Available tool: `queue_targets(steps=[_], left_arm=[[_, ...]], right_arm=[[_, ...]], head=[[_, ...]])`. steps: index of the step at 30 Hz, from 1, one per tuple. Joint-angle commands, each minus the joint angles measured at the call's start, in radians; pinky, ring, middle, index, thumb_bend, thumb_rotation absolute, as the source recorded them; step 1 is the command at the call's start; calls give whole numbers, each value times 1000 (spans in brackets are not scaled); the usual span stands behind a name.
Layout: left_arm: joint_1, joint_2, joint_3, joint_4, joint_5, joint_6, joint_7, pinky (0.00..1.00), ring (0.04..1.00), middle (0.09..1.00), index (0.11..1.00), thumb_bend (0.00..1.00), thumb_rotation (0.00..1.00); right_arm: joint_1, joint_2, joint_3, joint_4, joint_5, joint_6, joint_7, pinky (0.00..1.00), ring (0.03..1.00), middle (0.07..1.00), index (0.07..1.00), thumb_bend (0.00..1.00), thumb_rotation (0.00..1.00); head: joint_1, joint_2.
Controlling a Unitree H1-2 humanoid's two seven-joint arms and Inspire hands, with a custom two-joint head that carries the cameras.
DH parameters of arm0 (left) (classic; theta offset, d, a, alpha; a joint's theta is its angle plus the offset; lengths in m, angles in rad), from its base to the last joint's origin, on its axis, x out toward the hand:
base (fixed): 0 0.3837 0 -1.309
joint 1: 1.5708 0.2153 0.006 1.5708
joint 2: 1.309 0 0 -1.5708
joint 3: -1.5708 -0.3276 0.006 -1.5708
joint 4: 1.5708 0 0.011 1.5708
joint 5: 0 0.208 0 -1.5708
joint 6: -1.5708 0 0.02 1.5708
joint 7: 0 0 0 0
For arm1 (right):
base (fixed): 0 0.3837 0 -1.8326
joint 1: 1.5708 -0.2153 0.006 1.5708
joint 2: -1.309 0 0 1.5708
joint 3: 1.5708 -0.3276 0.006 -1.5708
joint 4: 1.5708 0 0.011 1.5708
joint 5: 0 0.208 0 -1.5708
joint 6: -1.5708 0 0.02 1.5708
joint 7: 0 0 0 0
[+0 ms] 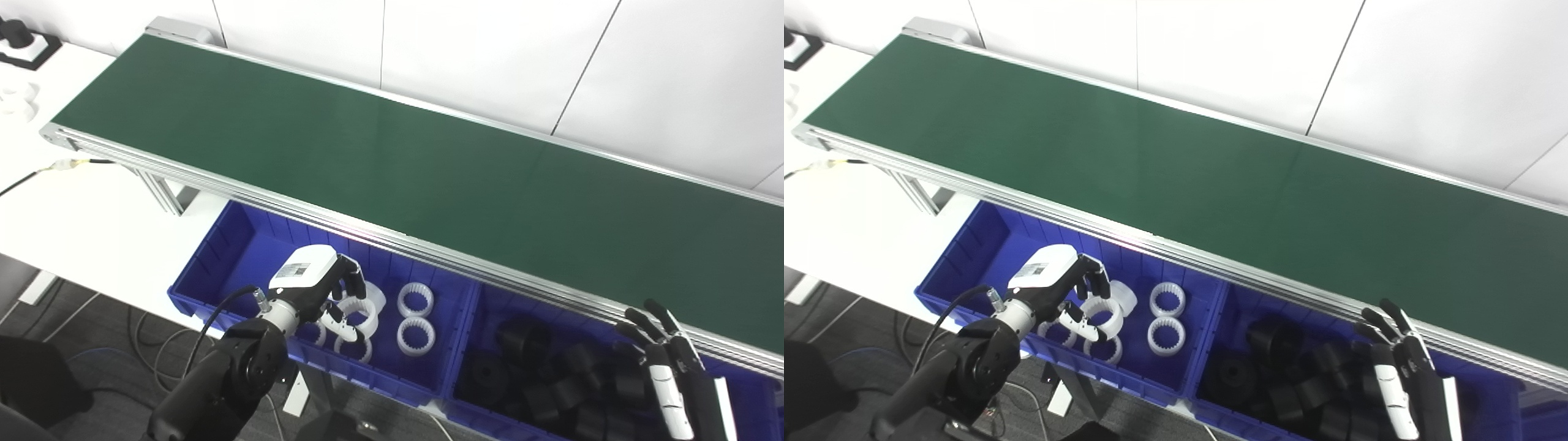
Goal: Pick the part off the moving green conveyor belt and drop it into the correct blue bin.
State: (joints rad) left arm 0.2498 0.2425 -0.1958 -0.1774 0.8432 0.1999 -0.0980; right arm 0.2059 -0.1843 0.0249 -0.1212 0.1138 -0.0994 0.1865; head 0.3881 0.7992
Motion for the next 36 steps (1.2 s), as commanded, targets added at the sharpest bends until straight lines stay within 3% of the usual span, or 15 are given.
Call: queue_targets(steps=[1,2,3,4,6,10,19,21,25,27,29,32,36], left_arm=[[-14,6,2,-40,11,0,20,616,472,546,572,570,5],[-14,6,2,-48,9,9,10,684,615,688,680,755,21],[-14,9,3,-57,-1,19,-9,690,628,702,690,773,23],[-14,11,4,-64,-9,25,-23,764,743,809,777,816,142],[-11,10,12,-74,-34,29,-37,819,832,898,867,845,259],[-3,14,20,-88,-70,20,-44,875,914,989,982,890,385],[5,18,25,-111,-134,12,-47,896,925,1000,1000,907,469],[9,5,37,-118,-186,-10,-31,824,892,988,999,951,572],[20,-30,54,-149,-301,-78,-4,739,861,955,979,997,682],[18,-58,55,-165,-368,-139,15,703,835,920,950,1000,669],[14,-86,52,-185,-445,-178,11,728,819,889,921,987,567],[-6,-141,27,-226,-587,-179,-35,731,815,889,909,966,496],[-28,-182,-20,-238,-673,-141,-79,747,836,900,902,958,592]], right_arm=[[-8,4,-2,-34,9,-23,5,684,768,810,876,547,701],[-8,5,-2,-32,11,-23,5,687,769,811,877,550,696],[-9,6,-3,-29,16,-26,7,687,770,811,877,550,695],[-9,7,-3,-27,19,-29,9,687,771,812,878,550,690],[-9,7,-2,-24,18,-32,9,686,770,812,879,552,690],[-8,9,-1,-23,13,-34,7,686,769,810,878,560,697],[-8,14,1,-11,14,-43,9,690,769,812,881,562,681],[-7,16,2,-10,12,-44,7,681,766,810,879,548,674],[-6,23,7,-2,4,-54,6,682,765,810,881,545,675],[-4,28,11,2,-2,-57,5,684,766,810,881,543,673],[-2,33,16,6,-9,-60,4,688,769,812,882,549,676],[0,42,24,10,-45,-69,-7,680,765,810,881,570,692],[9,57,41,5,-84,-77,-18,676,760,807,882,561,716]], head=[[0,-3],[0,-3],[-1,-7],[-1,-7],[-1,-7],[-2,-12],[-18,-25],[-26,-31],[-47,-48],[-72,-56],[-96,-64],[-150,-79],[-213,-92]])
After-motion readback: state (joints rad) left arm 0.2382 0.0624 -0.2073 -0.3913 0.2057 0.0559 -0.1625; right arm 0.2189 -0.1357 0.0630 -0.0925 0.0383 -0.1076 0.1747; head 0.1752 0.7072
